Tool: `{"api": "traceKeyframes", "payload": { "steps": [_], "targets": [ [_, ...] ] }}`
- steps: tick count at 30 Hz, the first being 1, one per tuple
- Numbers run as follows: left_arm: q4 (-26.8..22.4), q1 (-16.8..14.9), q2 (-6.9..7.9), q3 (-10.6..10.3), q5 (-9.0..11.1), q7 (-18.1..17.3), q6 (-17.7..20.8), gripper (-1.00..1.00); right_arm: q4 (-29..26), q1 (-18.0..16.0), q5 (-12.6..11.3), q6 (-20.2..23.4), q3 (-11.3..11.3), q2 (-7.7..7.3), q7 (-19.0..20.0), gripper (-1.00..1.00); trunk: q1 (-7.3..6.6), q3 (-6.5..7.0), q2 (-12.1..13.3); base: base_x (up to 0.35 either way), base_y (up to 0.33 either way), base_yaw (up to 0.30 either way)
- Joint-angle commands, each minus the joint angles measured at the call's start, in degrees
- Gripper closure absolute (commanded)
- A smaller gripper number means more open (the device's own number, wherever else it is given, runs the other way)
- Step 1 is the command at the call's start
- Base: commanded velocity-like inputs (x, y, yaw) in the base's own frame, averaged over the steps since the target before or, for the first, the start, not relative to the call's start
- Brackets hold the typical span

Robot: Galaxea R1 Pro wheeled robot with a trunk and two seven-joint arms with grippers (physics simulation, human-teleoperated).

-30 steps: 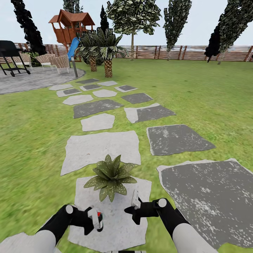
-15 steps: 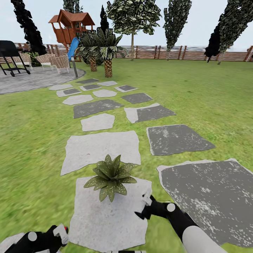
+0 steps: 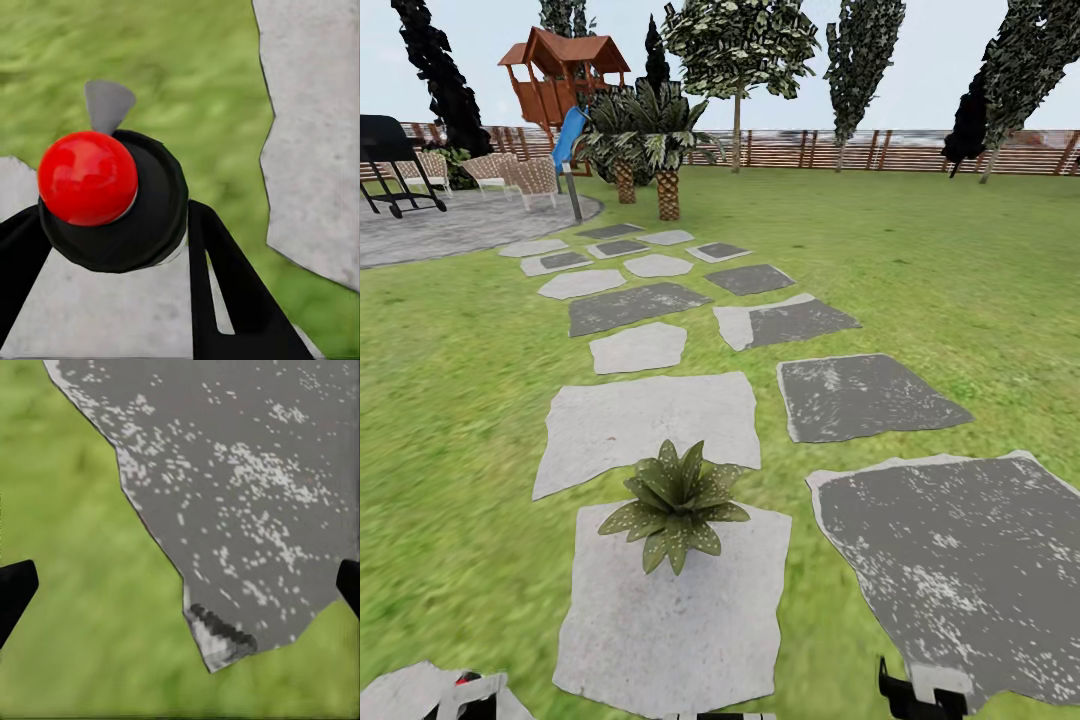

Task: Pick up the pesticide atomizer in the garden and spray insectifuge to fully cover both potted plants in the garden.

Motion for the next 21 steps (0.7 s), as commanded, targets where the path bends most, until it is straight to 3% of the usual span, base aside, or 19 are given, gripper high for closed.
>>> {"api": "traceKeyframes", "payload": {
  "steps": [1,10,21],
  "targets": [
    [0.1,0.0,-0.17,0.5,0.0,-0.5,-0.2,1.00,0.1,0.1,0.3,-0.2,-0.3,0.06,-0.3,-1.00,-0.01,-0.04,0.0,0.000,0.000,0.000],
    [3.6,0.1,-0.59,0.5,0.3,-0.4,-0.2,1.00,0.1,0.2,0.2,-0.1,-0.2,0.43,-0.4,-1.00,-0.01,-0.04,0.0,0.000,0.000,0.000],
    [3.6,0.1,-0.95,0.6,0.2,-0.4,-0.3,1.00,0.2,1.1,0.1,0.3,-0.2,0.74,-0.3,-1.00,-0.01,-0.04,0.0,0.000,0.000,0.000]
  ]
}}
